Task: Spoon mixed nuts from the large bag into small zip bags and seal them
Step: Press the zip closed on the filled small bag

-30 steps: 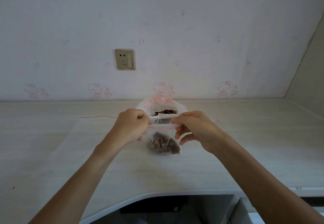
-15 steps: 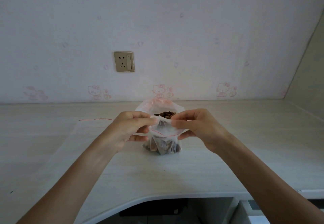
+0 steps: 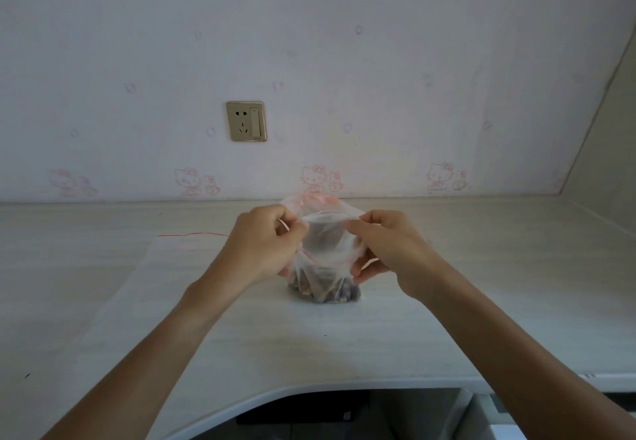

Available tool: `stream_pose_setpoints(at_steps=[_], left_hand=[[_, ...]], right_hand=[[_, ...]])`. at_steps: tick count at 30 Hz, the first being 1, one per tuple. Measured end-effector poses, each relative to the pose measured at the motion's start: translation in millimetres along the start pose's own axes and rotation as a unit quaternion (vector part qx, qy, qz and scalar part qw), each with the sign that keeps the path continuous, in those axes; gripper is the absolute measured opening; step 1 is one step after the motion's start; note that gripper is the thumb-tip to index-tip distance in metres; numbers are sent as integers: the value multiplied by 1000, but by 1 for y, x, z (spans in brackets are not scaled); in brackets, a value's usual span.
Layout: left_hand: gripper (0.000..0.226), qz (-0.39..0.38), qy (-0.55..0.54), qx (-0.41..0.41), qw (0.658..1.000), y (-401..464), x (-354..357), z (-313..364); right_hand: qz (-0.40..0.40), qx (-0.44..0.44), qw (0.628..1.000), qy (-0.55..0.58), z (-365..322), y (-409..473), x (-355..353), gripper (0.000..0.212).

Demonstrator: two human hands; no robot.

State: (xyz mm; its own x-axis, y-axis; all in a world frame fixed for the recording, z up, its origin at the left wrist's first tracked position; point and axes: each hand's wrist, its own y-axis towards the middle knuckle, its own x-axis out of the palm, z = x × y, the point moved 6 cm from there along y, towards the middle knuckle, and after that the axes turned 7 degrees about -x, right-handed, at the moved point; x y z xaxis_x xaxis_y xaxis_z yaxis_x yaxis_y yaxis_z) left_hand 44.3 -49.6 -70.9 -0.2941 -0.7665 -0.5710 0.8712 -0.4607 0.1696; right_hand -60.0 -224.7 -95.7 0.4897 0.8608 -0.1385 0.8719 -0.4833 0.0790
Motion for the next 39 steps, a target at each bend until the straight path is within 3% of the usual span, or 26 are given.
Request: stream_pose_setpoints(at_steps=[2, 6, 10, 17, 21, 24, 29, 35, 39], left_hand=[[24, -86, -133, -87, 984, -4, 9, -4], [23, -216, -246, -124, 937, -8, 20, -1], [18, -252, -276, -131, 918, -8, 20, 2], [13, -69, -177, -105, 976, 9, -12, 1], [24, 59, -49, 11, 997, 14, -33, 20], [26, 130, 103, 106, 981, 8, -38, 39], [19, 102, 200, 107, 969, 11, -30, 44], [16, 74, 216, 133, 965, 12, -35, 43], [16, 56, 190, 158, 967, 11, -40, 48]], right_hand=[[-70, -1, 996, 52, 1, -1, 5, 29], [-167, -1, 973, 162, -2, -3, 12, 33], [-163, -32, 973, 162, -4, -1, 6, 28], [-11, -110, 993, 31, -20, 2, -17, 11], [88, -220, 956, -171, -43, -5, -20, 20], [73, -252, 926, -270, -59, -10, -10, 21], [10, -209, 942, -264, -67, -9, -7, 20], [-20, -377, 822, -426, -83, -28, 2, 26], [-118, -472, 723, -490, -85, -41, 14, 35]])
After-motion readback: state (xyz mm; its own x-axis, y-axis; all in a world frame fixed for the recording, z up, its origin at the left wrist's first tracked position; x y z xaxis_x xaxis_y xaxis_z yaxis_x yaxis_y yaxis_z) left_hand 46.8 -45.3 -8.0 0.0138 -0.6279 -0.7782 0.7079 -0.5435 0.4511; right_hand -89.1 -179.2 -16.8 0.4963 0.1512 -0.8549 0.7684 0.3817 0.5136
